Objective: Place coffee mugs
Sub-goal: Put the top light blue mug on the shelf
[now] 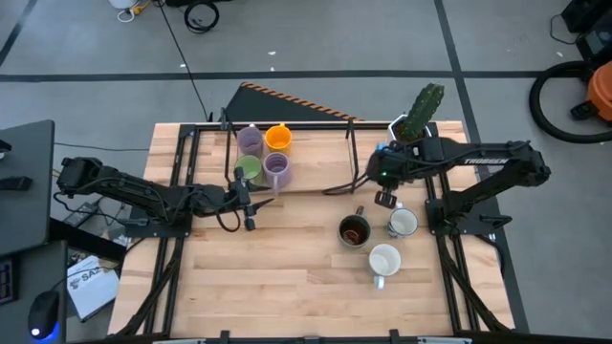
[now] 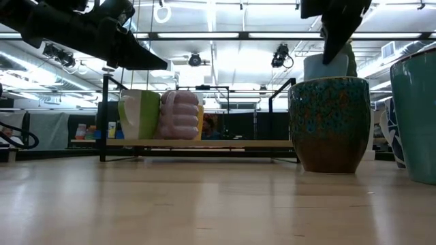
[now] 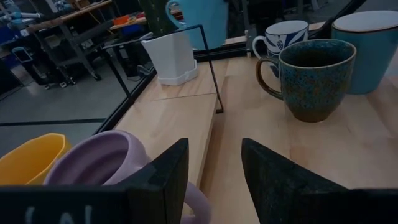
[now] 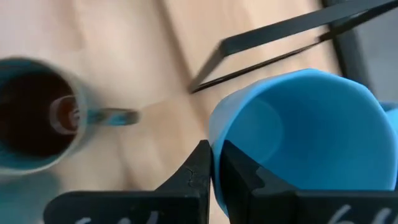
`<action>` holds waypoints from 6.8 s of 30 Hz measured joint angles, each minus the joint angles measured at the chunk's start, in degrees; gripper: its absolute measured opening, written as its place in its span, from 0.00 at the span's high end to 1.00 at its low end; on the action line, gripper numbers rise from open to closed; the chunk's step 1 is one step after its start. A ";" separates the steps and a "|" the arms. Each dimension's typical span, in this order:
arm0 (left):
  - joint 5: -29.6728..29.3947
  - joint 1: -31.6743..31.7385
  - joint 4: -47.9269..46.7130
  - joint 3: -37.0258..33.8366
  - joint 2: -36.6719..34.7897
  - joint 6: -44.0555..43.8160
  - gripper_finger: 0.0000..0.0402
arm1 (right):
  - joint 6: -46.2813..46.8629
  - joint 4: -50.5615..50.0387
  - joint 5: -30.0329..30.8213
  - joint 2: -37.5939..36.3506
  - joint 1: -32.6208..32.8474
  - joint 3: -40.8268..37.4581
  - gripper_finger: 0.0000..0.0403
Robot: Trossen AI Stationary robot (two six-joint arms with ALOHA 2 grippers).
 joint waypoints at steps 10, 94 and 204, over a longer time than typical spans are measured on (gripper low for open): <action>0.00 0.00 -0.22 0.00 0.00 -0.27 0.61 | -0.44 -5.60 -7.30 0.00 4.55 7.42 0.93; 0.01 0.00 -0.33 0.02 0.02 -0.31 0.61 | -44.49 20.41 -16.89 43.07 -21.37 31.84 0.93; 0.04 0.00 -0.46 0.02 0.02 -0.33 0.61 | -55.84 16.22 -15.31 43.19 -20.74 33.88 0.94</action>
